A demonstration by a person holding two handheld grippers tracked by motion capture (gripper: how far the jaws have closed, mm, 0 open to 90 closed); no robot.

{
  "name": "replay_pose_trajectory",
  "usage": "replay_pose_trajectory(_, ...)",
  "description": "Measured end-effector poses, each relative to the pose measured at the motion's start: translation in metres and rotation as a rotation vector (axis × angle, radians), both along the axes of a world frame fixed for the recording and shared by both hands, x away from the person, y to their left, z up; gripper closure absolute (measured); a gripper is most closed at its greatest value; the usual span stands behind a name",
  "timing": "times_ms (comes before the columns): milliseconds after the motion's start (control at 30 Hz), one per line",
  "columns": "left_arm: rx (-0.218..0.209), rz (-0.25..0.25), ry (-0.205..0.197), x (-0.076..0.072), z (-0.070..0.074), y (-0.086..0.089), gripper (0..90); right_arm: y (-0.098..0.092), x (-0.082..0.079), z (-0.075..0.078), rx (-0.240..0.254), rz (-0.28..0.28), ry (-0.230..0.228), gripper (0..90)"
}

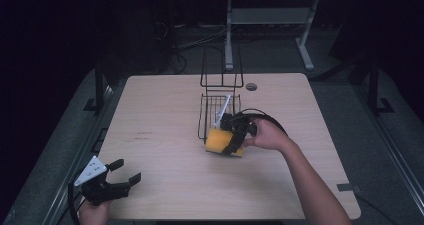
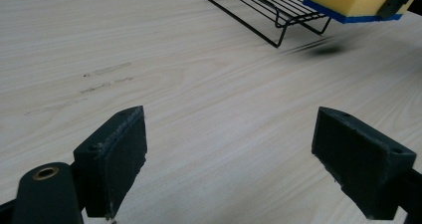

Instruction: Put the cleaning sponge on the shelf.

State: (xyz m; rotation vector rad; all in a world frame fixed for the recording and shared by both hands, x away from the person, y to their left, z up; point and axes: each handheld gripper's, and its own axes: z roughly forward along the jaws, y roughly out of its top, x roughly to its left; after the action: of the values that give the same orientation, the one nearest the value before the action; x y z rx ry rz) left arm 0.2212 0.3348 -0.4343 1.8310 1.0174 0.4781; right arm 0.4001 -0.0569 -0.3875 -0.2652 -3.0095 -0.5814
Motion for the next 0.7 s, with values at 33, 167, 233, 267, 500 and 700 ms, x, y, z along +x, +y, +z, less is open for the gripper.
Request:
replay_pose_trajectory(33, 0.0, 0.0, 0.0, 0.0, 0.0, 0.0, 13.4, 0.0, 0.0, 0.0, 0.0, 0.0, 0.0, 21.6)
replay_pose_trajectory(167, 0.003, 0.002, -0.002, 0.0, 0.0, 0.001, 13.4, 0.002, 0.006, -0.001, -0.002, -0.004, 0.008, 21.7)
replay_pose_trajectory(233, 0.002, 0.001, 0.002, 0.0, 0.0, 0.001, 13.4, 0.003, 0.009, 0.0, 0.007, -0.007, 0.011, 21.6)
replay_pose_trajectory(267, 0.003, 0.001, 0.004, 0.0, 0.0, 0.001, 13.4, 0.003, 0.009, 0.0, 0.014, -0.01, 0.014, 21.6)
replay_pose_trajectory(500, 0.002, -0.001, 0.002, 0.001, 0.0, 0.002, 13.4, 0.004, 0.014, -0.001, 0.018, -0.016, 0.03, 21.6)
replay_pose_trajectory(700, -0.002, 0.005, 0.001, 0.001, 0.0, 0.002, 13.4, 0.007, 0.018, -0.001, 0.001, -0.017, 0.037, 21.6)
